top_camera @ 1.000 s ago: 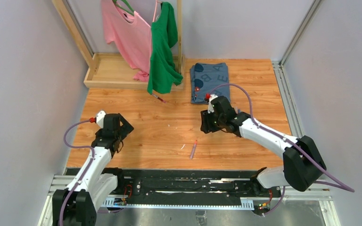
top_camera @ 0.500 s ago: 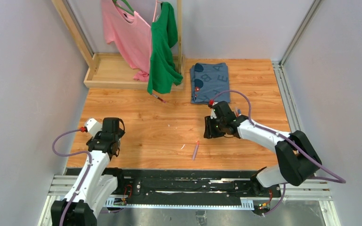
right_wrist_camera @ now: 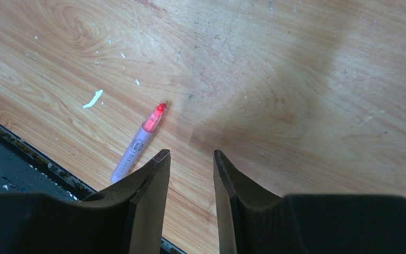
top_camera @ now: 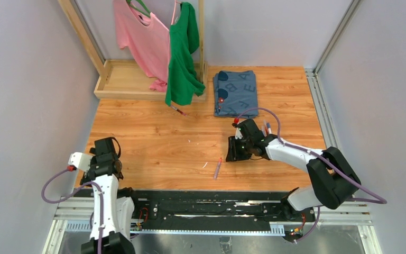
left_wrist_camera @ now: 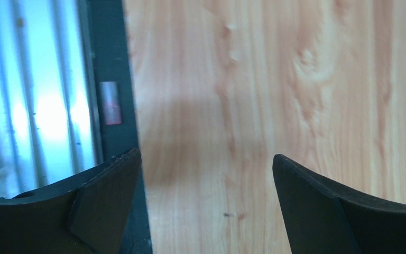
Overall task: Insert the pens into the pen caps
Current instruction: Pick up the pen cap at the corner of the board.
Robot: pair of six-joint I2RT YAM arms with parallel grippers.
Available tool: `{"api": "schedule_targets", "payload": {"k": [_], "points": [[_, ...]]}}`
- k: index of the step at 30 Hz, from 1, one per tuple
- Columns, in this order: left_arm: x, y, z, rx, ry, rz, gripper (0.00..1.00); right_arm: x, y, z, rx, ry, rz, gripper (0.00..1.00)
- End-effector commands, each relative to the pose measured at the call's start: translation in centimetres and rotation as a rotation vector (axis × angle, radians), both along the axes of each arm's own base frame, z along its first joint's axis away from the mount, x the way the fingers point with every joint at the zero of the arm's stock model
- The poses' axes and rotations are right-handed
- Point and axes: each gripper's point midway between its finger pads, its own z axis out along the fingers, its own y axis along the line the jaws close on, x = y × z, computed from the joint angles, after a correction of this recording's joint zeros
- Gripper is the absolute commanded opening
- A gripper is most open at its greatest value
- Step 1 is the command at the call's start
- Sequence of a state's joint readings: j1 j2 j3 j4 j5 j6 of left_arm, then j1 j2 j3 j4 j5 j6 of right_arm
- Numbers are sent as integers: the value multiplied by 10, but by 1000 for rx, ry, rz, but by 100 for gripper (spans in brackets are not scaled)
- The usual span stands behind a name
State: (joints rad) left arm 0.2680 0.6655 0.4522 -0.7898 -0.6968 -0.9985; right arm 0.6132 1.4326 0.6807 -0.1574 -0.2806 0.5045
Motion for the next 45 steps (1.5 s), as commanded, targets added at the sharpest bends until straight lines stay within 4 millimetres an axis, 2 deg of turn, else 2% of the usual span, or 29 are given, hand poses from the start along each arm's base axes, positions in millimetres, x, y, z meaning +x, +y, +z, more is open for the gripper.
{"api": "schedule_targets", "payload": {"k": [1,2,4,7,9,17,19,24,26,35,42,45], "points": [[-28,20,-5,-11,23,187,98,5,6,19,28,-57,29,36],[-35,23,-8,-22,41,223,97,5,7,23,34,-66,38,36],[-45,24,-14,-69,48,273,88,6,9,29,45,-86,52,36],[-50,28,-17,-89,30,315,80,8,9,35,52,-115,62,36],[-58,31,-20,-96,42,349,72,9,8,38,53,-130,65,36],[-75,26,-44,-195,92,432,53,9,5,50,73,-184,60,36],[-81,24,-49,-224,114,462,52,10,3,52,69,-197,50,36],[-89,37,-48,-201,141,502,51,11,0,54,65,-212,34,35],[-89,42,-51,-203,140,493,46,11,0,56,69,-213,31,35],[-80,56,-52,-180,134,411,46,11,1,56,74,-210,24,34],[-81,56,-57,-202,110,421,46,11,-4,54,62,-213,7,34],[-85,53,-64,-240,116,441,39,11,-5,53,55,-214,1,34]]}}
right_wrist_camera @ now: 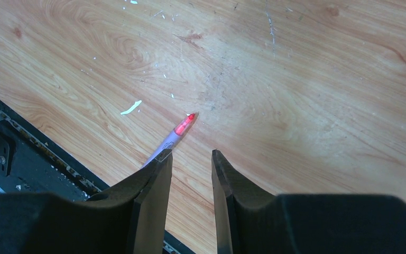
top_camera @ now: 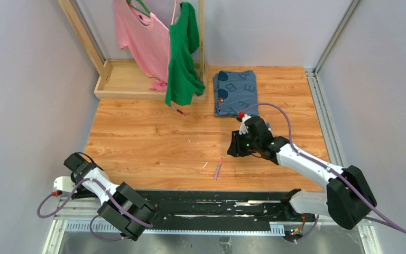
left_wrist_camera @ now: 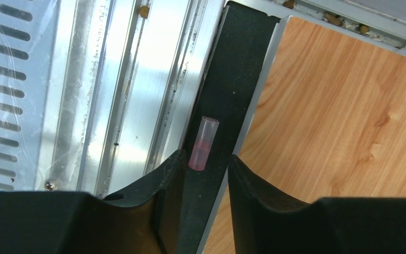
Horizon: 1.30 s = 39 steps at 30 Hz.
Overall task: Insert the pens into the pen caps
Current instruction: Pick up the pen cap at the corner of the board.
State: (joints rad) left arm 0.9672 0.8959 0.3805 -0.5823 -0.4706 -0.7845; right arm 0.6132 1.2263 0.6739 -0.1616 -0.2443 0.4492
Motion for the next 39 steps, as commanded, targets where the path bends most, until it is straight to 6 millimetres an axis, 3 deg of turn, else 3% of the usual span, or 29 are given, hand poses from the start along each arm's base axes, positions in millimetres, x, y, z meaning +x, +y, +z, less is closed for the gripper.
{"api": "schedule_targets", "payload": {"k": [1,19,23,33,39], "points": [[-4,0,-10,-37,3,18,38,-2,-5,-1,-12,-9,-22,34],[-12,0,-17,-84,33,55,39,-1,-12,6,-10,-28,-49,34],[-11,1,-18,-78,24,52,34,-1,-15,10,-6,-42,-62,34],[-8,2,-21,-102,31,44,34,3,-25,24,3,-87,-108,34],[-6,2,-21,-103,21,33,10,5,-31,25,-9,-100,-129,34]]}}
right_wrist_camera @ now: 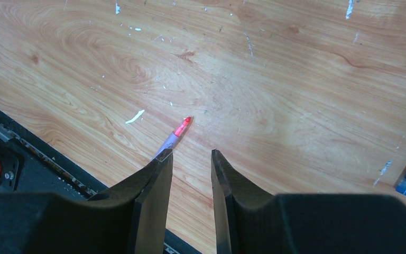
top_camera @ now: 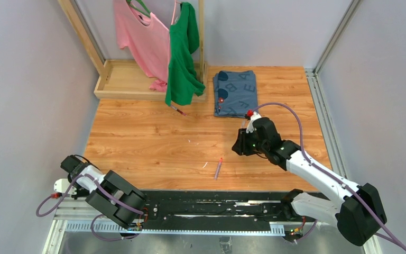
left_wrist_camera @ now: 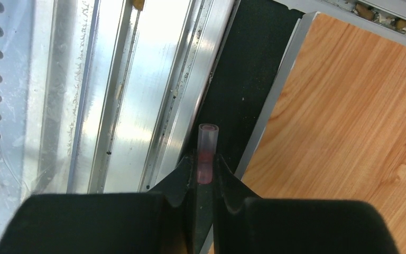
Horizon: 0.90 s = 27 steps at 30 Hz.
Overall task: Insert the pens into the pen caps
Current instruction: Pick up the pen cap at the corner of the board.
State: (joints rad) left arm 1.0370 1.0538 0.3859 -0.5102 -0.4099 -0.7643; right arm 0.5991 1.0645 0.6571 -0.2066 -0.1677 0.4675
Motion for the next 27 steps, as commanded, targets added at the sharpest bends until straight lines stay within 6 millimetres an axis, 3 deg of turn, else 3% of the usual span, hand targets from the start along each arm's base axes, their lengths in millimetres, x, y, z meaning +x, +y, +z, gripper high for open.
{"api": "schedule_targets", "payload": {"k": [1,5,10,15,18,21,23,27], "points": [[-3,0,0,-6,14,-2,9,1,-14,-7,-33,4,-50,34],[3,0,5,-7,-7,-60,1,1,-15,-4,-36,-1,-50,34],[20,10,36,91,-60,-163,0,3,-15,-2,-41,-12,-43,34],[47,6,55,141,-102,-284,0,5,-15,1,-53,-16,-31,34],[77,0,69,165,-154,-417,0,5,-13,2,-54,-17,-20,35],[117,-22,88,177,-237,-594,0,5,-10,4,-42,-23,1,37],[143,-47,102,175,-322,-696,0,6,-5,8,-26,-31,25,38],[182,-118,109,49,-519,-842,0,6,12,16,42,-42,84,38]]}}
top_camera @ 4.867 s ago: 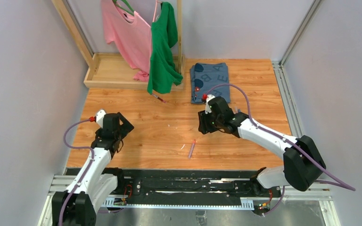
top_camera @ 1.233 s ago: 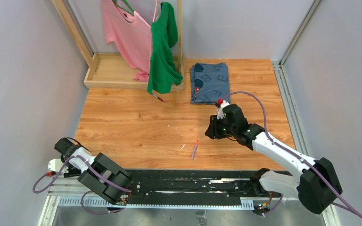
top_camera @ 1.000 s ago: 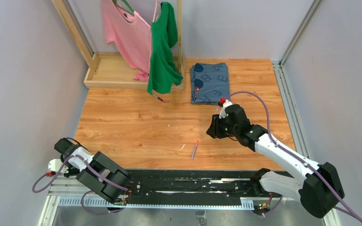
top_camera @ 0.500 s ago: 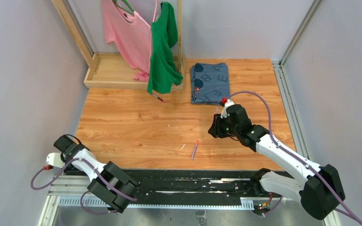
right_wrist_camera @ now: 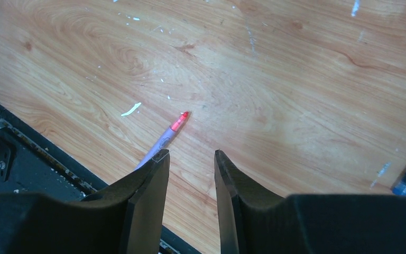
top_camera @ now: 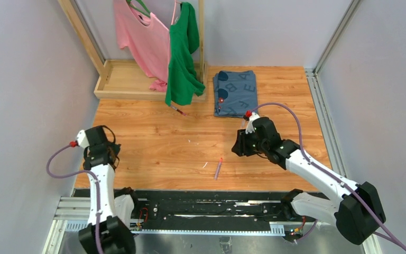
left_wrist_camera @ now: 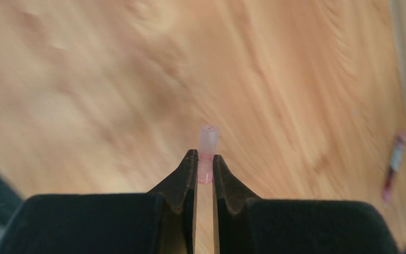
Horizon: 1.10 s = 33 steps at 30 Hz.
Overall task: Insert the pens into the pen caps
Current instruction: Pick up the pen cap at the corner of the board.
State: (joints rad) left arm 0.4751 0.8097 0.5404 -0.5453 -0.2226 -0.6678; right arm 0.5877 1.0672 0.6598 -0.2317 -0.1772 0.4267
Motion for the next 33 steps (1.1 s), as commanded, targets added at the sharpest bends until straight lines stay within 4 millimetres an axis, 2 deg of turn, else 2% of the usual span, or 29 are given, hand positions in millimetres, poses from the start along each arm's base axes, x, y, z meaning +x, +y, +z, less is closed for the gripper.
{"api": "schedule_targets", "payload": {"k": [1,4,7,12,17,23,29,33], "points": [[40,-78,15,-180,-156,-192,0,8,22,23,98,-43,76,38],[55,-138,20,-262,-212,-318,0,10,40,36,175,-59,125,39],[60,-180,26,-344,-247,-397,0,9,57,47,215,-78,168,41],[60,-239,42,-455,-311,-483,0,-1,92,58,245,-137,245,43],[56,-284,57,-542,-346,-552,0,-12,129,60,248,-146,333,45],[44,-320,61,-615,-336,-614,0,-13,149,62,237,-142,347,46],[38,-336,62,-624,-334,-655,0,-17,164,64,241,-147,374,47],[36,-343,56,-581,-312,-713,0,-6,153,49,164,-99,276,44]]}}
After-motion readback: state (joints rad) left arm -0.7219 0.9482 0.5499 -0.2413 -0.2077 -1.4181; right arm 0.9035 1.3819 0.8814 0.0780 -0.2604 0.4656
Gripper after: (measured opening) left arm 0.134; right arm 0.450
